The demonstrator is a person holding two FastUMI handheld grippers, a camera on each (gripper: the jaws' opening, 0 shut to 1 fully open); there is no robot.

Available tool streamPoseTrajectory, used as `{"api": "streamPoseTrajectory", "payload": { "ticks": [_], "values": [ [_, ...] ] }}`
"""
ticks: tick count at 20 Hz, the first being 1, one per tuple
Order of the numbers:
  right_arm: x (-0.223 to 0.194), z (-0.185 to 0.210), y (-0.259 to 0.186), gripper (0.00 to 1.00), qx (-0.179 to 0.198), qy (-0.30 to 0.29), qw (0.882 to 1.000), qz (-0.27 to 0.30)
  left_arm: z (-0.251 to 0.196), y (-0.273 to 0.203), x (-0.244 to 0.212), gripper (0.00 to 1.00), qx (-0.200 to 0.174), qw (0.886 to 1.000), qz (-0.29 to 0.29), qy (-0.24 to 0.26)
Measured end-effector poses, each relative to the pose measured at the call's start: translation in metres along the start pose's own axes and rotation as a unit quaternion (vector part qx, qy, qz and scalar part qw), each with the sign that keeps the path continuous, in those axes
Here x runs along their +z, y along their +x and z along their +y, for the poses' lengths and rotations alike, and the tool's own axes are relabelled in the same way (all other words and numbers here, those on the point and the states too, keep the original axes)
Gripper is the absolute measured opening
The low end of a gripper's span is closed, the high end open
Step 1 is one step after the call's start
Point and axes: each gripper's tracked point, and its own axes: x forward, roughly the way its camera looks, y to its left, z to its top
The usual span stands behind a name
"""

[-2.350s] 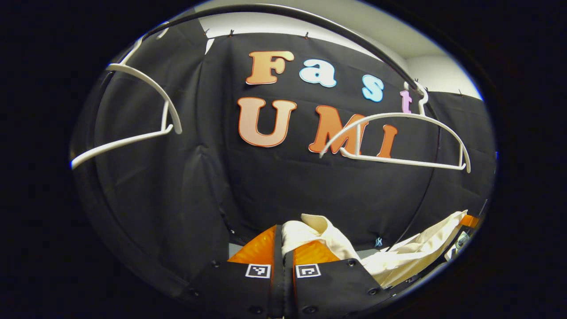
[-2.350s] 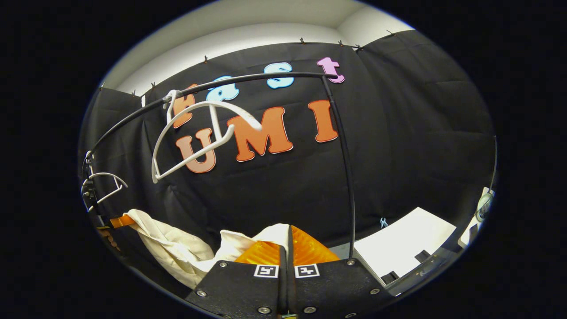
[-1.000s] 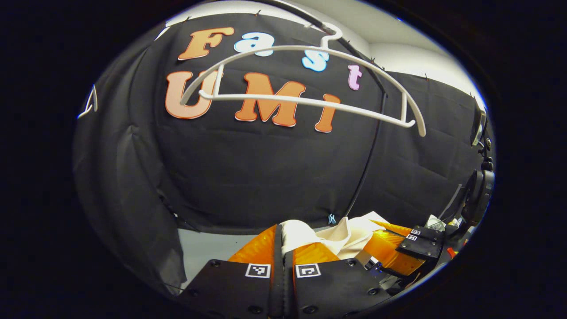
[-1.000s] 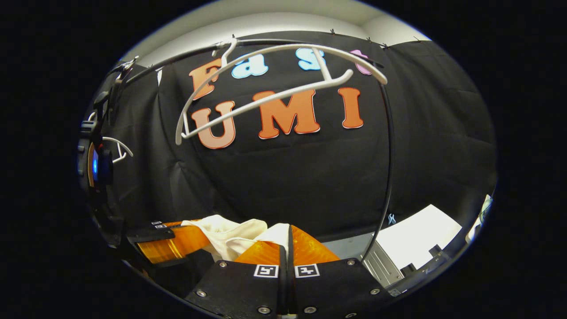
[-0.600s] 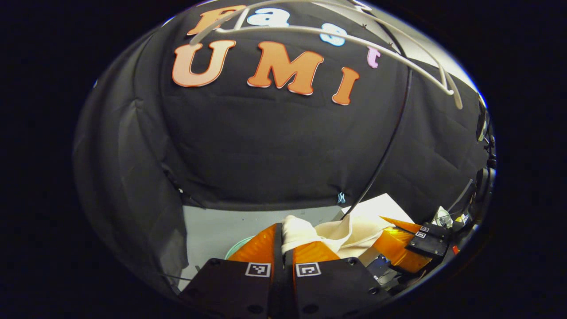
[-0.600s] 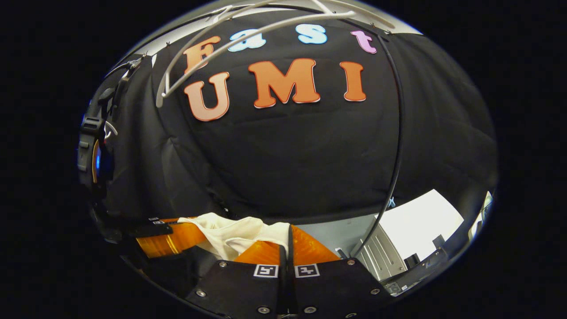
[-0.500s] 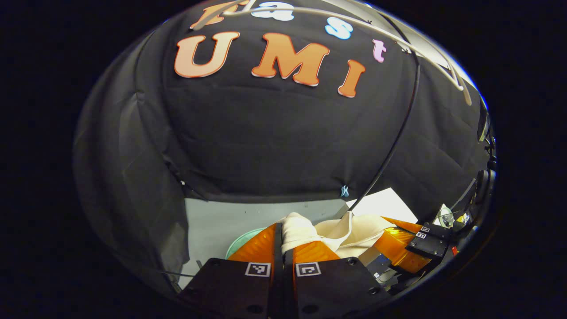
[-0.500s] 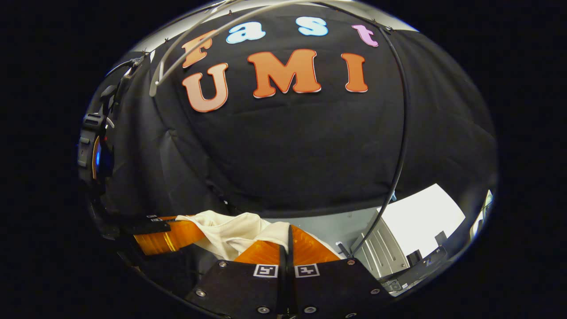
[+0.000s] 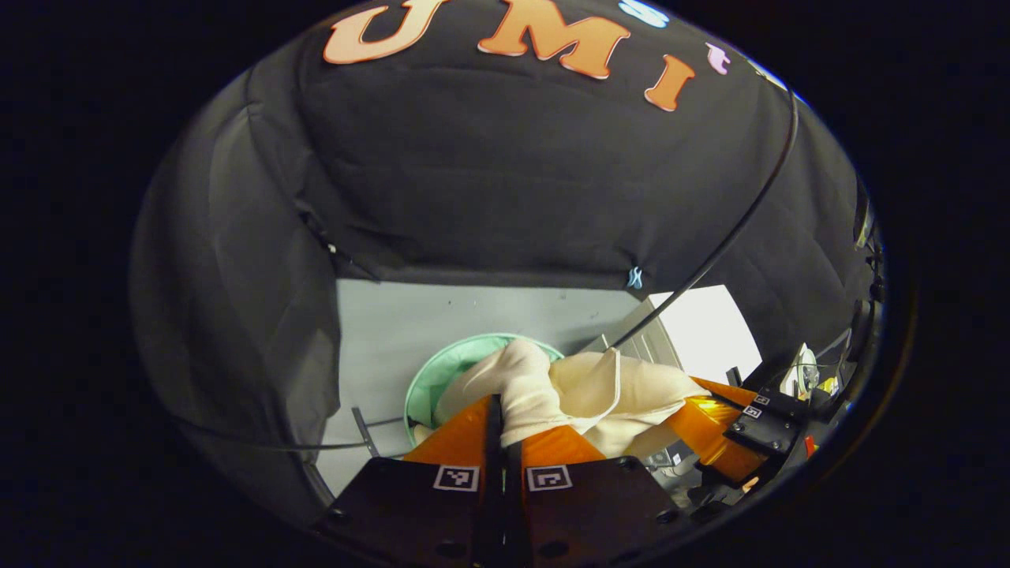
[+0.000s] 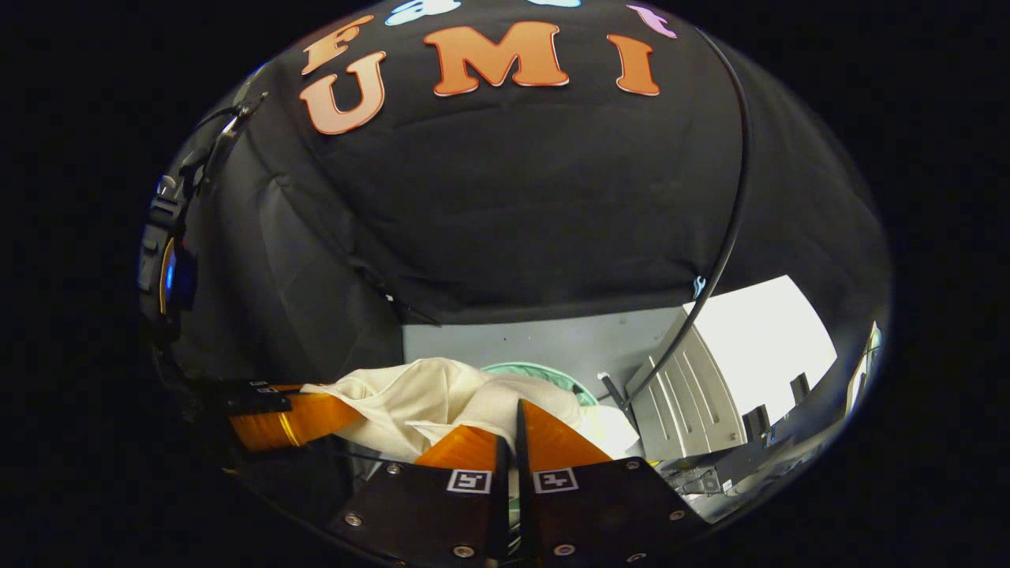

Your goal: Grasp the clothes on the hanger with both hands and then place them into the laundry hamper below.

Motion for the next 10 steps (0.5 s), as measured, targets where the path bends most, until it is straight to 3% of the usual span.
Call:
{"api": "streamPoseTrajectory", "payload": {
  "ticks": [6,7,9,10],
  "values": [
    [-0.037,-0.016,0.011,0.10,-0.020,0.023,0.998,0.046,0.010,0.007,-0.033,0.14,-0.002,0.998,0.055,-0.026],
    [-0.043,-0.019,0.011,0.10,-0.022,0.027,0.998,0.050,0.010,0.005,-0.033,0.05,-0.001,0.998,0.057,-0.026],
    [-0.044,-0.020,0.011,0.12,-0.023,0.036,0.998,0.050,0.010,0.005,-0.031,0.42,-0.006,0.998,0.052,-0.026],
    [-0.040,-0.021,0.010,0.13,-0.025,0.035,0.998,0.046,0.011,0.005,-0.030,0.33,-0.004,0.998,0.050,-0.022]
  ]
}}
